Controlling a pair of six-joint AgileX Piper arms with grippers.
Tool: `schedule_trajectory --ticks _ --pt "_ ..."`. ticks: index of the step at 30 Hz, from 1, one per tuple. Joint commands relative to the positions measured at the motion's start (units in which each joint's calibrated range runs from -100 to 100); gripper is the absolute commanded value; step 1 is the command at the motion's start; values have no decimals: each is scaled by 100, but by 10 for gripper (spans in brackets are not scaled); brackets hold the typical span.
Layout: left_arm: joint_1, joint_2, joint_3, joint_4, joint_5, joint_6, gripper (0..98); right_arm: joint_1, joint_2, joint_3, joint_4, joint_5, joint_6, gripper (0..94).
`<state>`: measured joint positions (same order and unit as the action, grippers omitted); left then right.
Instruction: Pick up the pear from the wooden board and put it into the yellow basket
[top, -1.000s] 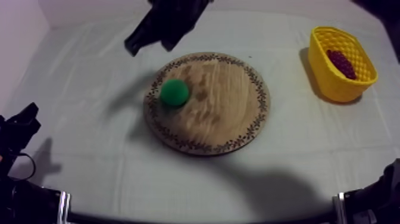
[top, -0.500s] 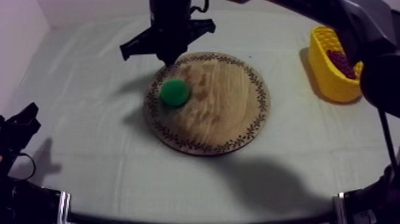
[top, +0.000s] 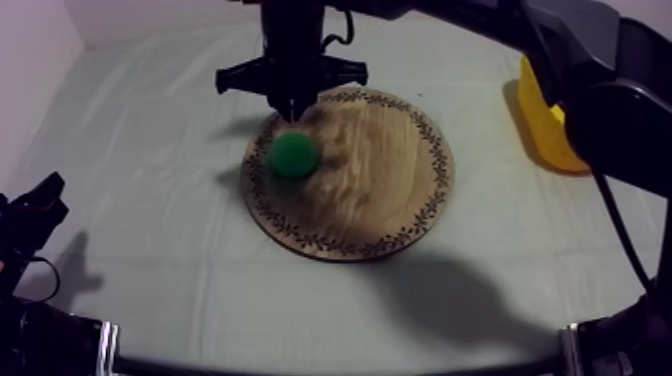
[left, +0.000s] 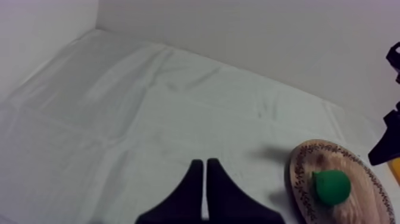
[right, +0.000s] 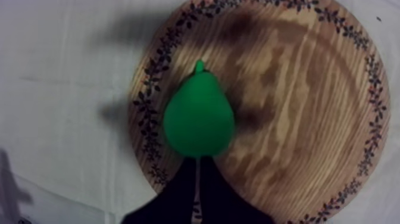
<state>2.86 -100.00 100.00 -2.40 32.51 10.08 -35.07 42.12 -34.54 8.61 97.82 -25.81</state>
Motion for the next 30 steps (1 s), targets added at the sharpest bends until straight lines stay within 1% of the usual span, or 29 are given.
schedule_trajectory --ticks 1,5,8,11,16,19,21,26,30 --pt "0 0 0 -2 -1 1 1 -9 -25 73 -2 6 -58 3" --pt "0 0 0 -2 -1 1 1 -30 -80 204 -21 8 -133 20" --pt "0 0 0 -2 -1 1 1 -41 -112 266 -41 9 -155 86" --pt "0 0 0 -2 -1 1 1 -62 -118 275 -54 9 -129 209" --pt "0 0 0 -2 -1 1 1 -69 -110 283 -100 9 -81 462" --pt "0 0 0 -2 -1 1 1 -71 -90 299 -128 9 -66 586" --pt "0 0 0 -2 -1 1 1 -64 -63 303 -154 6 -53 648" --pt "0 0 0 -2 -1 1 1 -37 85 204 -173 -4 -47 742" --pt "0 0 0 -2 -1 1 1 -12 246 50 -186 -22 -30 769"
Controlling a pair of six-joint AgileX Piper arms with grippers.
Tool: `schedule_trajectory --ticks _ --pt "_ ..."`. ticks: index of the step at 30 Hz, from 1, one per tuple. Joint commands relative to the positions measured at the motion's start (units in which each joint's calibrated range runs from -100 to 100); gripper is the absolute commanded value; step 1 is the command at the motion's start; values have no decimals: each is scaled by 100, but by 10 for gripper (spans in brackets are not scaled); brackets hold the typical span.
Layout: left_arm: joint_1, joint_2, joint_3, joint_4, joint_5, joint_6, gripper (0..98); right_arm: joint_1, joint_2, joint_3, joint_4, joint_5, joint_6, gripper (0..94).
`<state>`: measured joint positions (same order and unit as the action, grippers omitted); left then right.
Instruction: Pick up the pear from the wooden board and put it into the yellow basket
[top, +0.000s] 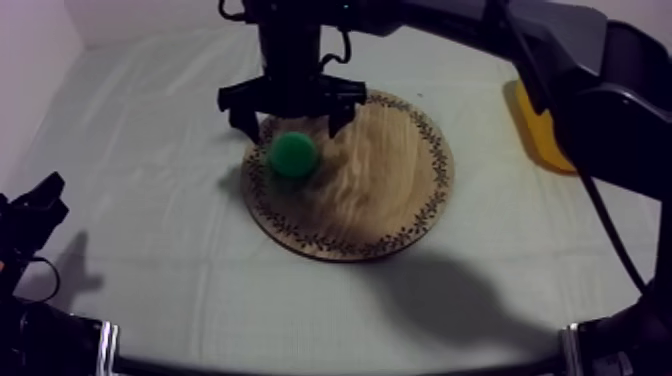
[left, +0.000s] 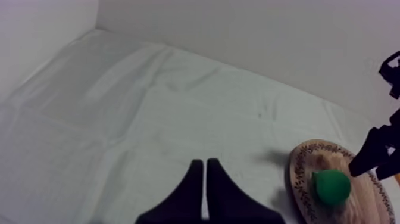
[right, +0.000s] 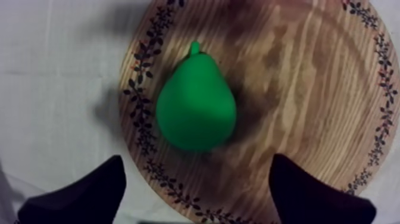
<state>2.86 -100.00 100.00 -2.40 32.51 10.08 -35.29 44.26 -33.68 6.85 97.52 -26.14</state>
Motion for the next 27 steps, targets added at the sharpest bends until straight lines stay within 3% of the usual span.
schedule_trajectory --ticks 1,18,27 --pt "0 0 0 -2 -1 1 1 18 74 -70 -20 5 11 771" --pt "0 0 0 -2 -1 1 1 127 920 -450 -186 -343 207 769" --pt "0 0 0 -2 -1 1 1 168 1221 -594 -248 -572 292 700"
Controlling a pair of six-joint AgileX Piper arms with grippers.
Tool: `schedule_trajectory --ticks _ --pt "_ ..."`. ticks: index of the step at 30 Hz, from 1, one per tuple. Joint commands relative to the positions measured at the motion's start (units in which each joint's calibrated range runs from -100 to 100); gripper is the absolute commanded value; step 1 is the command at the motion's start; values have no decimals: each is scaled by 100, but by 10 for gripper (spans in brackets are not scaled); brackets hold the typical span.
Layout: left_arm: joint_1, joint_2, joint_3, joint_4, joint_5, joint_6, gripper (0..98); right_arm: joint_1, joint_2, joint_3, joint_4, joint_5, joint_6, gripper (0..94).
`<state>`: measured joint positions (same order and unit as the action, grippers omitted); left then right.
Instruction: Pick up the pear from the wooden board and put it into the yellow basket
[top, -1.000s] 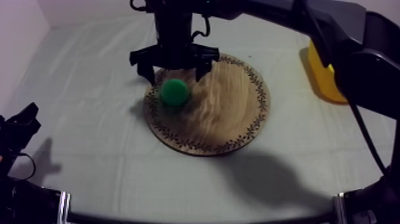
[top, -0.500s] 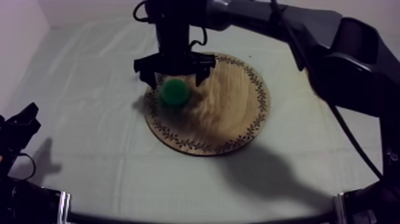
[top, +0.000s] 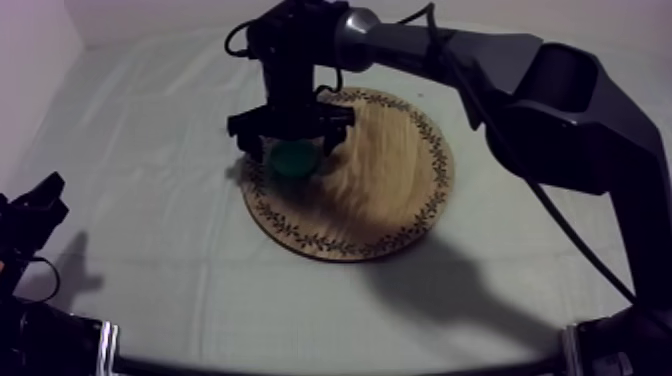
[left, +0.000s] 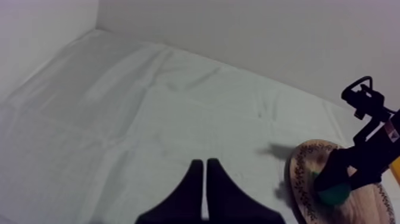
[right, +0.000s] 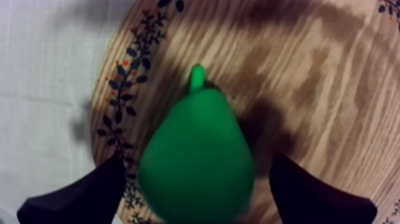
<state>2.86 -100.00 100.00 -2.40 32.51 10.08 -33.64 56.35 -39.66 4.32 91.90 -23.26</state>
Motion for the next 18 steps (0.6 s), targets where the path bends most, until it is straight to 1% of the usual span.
schedule_trajectory --ticks 1,3,8,10,14,18 --pt "0 0 0 -2 -1 1 1 6 37 -4 1 -28 15 687" --pt "0 0 0 -2 -1 1 1 14 74 -12 -2 -62 31 638" --pt "0 0 0 -2 -1 1 1 28 101 -15 -3 -117 95 389" --pt "0 0 0 -2 -1 1 1 31 80 9 -4 -126 107 327" --pt "0 0 0 -2 -1 1 1 38 -7 113 0 -147 120 284" --pt "0 0 0 -2 -1 1 1 65 -222 257 11 -129 165 277"
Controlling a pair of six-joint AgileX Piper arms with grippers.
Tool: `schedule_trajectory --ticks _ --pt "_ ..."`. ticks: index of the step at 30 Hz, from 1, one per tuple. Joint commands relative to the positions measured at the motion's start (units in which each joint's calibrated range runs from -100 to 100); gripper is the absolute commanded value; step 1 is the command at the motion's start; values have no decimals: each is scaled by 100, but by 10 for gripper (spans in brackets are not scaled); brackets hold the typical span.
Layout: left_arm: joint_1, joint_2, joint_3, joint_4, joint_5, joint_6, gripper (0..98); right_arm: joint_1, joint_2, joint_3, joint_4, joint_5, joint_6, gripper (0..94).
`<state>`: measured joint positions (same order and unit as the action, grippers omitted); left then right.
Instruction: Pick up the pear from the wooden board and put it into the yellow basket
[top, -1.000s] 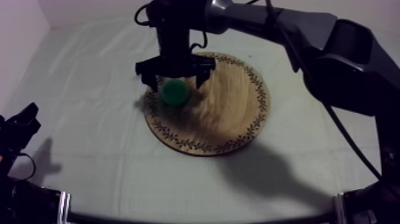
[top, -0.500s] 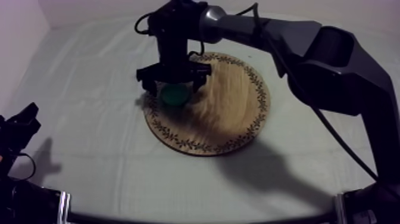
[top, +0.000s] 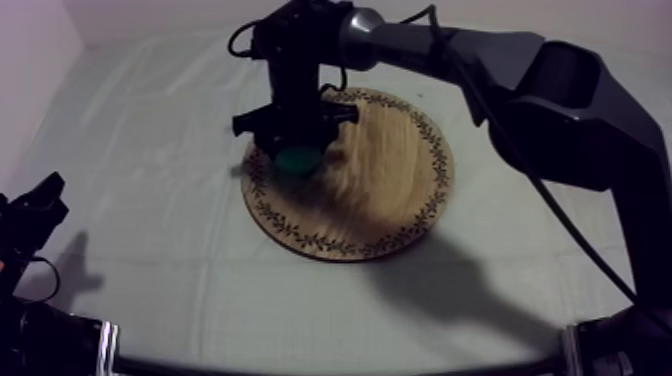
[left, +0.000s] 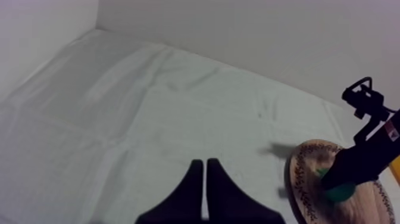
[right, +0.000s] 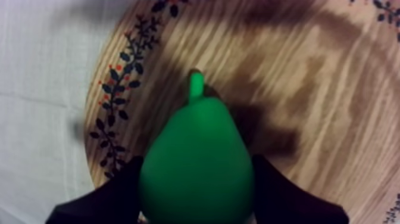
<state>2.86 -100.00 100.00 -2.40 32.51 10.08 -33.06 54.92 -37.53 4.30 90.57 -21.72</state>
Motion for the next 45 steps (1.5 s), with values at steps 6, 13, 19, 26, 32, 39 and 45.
schedule_trajectory --ticks 6,13,19,26,32,39,45 --pt "0 0 0 -2 -1 1 1 129 -789 490 94 39 197 282" --pt "0 0 0 -2 -1 1 1 454 -1723 723 289 236 557 294" --pt "0 0 0 -2 -1 1 1 890 -2439 1164 509 196 865 301" --pt "0 0 0 -2 -1 1 1 1541 -3139 1468 721 228 1272 301" --pt "0 0 0 -2 -1 1 1 2097 -3566 1697 991 195 1631 305" --pt "0 0 0 -2 -1 1 1 2646 -3939 2060 1205 39 1972 293" --pt "0 0 0 -2 -1 1 1 3061 -4173 2702 1304 -328 2059 300"
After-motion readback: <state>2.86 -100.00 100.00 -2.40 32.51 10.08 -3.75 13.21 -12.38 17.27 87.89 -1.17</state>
